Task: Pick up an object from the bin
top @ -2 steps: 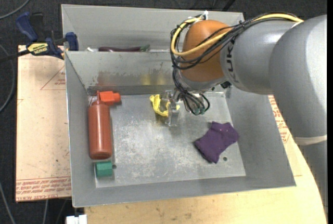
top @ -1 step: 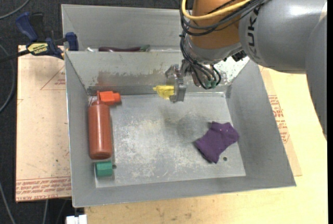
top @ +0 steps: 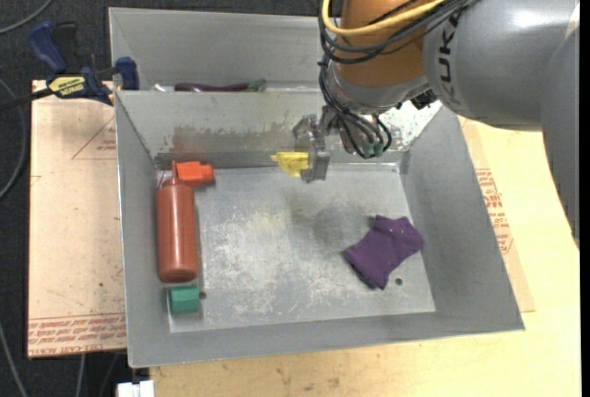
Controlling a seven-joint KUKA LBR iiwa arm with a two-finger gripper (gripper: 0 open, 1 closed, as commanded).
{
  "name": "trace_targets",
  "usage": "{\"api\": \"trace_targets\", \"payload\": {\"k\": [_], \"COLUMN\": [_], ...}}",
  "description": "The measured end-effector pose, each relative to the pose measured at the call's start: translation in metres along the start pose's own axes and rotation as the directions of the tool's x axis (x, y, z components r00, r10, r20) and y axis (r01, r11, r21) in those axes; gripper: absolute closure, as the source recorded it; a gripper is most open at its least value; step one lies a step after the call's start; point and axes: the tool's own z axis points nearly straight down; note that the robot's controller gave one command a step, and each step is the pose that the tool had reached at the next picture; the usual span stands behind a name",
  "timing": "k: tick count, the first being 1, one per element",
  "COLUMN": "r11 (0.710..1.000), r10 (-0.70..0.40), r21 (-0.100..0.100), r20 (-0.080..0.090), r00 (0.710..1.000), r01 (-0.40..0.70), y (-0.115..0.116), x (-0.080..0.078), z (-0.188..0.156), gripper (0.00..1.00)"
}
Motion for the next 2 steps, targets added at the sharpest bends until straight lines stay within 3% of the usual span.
{"api": "trace_targets", "payload": {"k": [1,2], "r11": [0.998,0.998], "r10": [-0.067,-0.067], "r21": [0.0,0.0], "r20": [0.006,0.006], "r00": [0.998,0.998], "r01": [0.067,0.067], "y": [-0.0027,-0.0027], "x": [-0.0161,-0.0161], "z": [-0.119,-0.119], "gripper": [1.0,1.0]}}
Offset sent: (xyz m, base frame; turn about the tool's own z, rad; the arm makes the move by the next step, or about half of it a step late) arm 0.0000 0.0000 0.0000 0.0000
